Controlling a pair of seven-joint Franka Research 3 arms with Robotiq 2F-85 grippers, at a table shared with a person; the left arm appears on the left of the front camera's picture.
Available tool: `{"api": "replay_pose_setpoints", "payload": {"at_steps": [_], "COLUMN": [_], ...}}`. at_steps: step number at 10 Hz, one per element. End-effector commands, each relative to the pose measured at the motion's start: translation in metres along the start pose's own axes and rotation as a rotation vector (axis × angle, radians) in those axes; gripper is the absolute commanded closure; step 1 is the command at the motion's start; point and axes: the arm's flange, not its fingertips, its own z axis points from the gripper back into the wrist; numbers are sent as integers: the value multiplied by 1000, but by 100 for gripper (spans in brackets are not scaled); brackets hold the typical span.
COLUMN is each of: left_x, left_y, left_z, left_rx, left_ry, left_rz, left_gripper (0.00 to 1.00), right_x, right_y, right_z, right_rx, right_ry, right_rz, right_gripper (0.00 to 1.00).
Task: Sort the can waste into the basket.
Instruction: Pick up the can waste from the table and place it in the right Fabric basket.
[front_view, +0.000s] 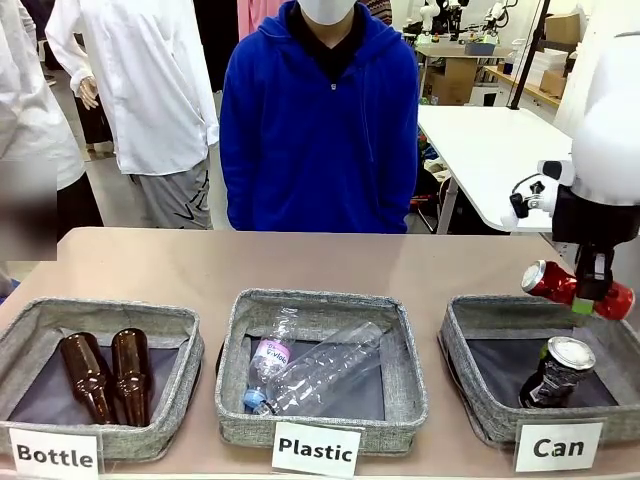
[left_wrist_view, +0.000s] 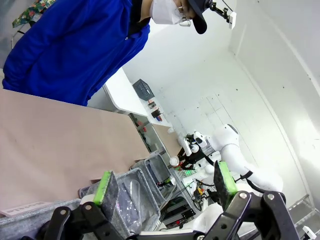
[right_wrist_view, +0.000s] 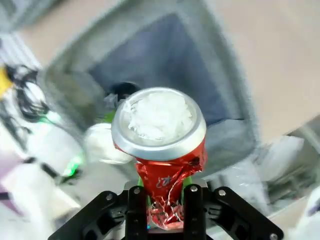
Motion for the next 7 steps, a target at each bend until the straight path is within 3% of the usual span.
{"api": "replay_pose_setpoints", "payload": {"at_steps": [1,6,7], "left_x": [-2,-2,-2], "left_y": [1,1,1], "left_z": [1,1,1], "left_rx": [-7,-7,-7], "left_ry": [9,9,9], "left_rz": [-16,-16,-16], "left_gripper": [0,0,0], "right_x": [-12,-9,-8], "right_y": [1,-5,-6], "right_z": [-17,-20,-22], "right_rx": [-220,-249,-255], "right_ry": [-110,-114,-107], "right_rz": [67,116,116], "right_gripper": [100,100,48]}}
